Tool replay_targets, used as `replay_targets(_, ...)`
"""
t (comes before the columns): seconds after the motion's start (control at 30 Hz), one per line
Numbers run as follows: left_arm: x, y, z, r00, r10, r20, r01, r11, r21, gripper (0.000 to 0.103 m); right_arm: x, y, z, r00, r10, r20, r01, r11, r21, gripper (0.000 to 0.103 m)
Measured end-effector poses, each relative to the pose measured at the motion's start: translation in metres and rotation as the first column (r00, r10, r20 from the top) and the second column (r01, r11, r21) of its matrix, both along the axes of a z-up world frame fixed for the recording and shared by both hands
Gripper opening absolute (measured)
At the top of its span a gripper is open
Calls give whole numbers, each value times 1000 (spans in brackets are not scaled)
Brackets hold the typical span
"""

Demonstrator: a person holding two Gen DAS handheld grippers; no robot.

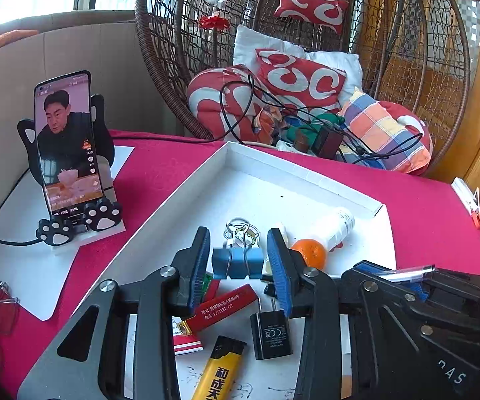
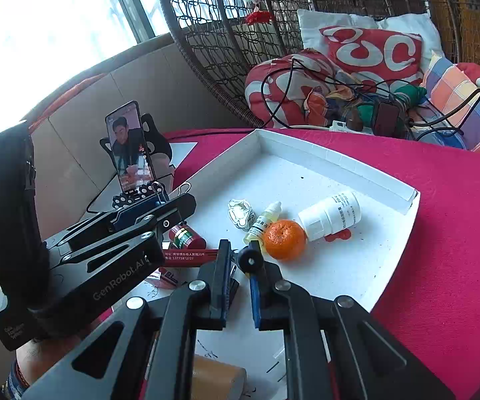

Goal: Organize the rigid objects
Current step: 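Carry the blue clip and pen into the tray and open both tools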

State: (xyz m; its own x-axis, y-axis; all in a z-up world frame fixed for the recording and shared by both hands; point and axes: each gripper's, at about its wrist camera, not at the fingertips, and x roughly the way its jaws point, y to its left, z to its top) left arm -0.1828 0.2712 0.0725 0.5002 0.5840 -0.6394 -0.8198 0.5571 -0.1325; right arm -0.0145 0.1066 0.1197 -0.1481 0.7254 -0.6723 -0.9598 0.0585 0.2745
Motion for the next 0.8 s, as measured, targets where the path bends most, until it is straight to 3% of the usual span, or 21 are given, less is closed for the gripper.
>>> replay_targets(0.03, 0, 0, -1, 1000, 10, -5, -10, 1000, 5, 71, -1, 0, -2, 1000, -2, 20, 2, 1000, -5, 10)
replay_targets(0.13, -6, 1, -1, 999, 51, 1, -51, 998, 24, 85, 0, -3, -4, 995, -51, 82, 50, 999, 10, 29)
replay_targets(0.2, -12, 3, -2, 997, 73, 16, -73, 997, 3, 94, 7, -6, -3, 991, -96, 91, 95, 995, 16, 59)
replay_targets(0.23, -14, 4, -2, 996, 85, 18, -85, 996, 2, 103, 11, -8, -3, 990, -113, 84, 112, 994, 18, 67)
replay_targets(0.27, -15, 4, -1, 996, 91, 20, -91, 996, 5, 103, 14, -9, -3, 990, -126, 71, 124, 992, 21, 81)
replay_targets(0.63, -13, -10, 8, 997, 75, 27, -76, 997, 29, 103, 9, -27, 3, 984, -143, 102, 138, 989, 61, 89)
replay_targets(0.8, -14, -19, 12, 997, 75, 31, -76, 996, 36, 103, 8, -34, 5, 980, -152, 126, 142, 986, 87, 103)
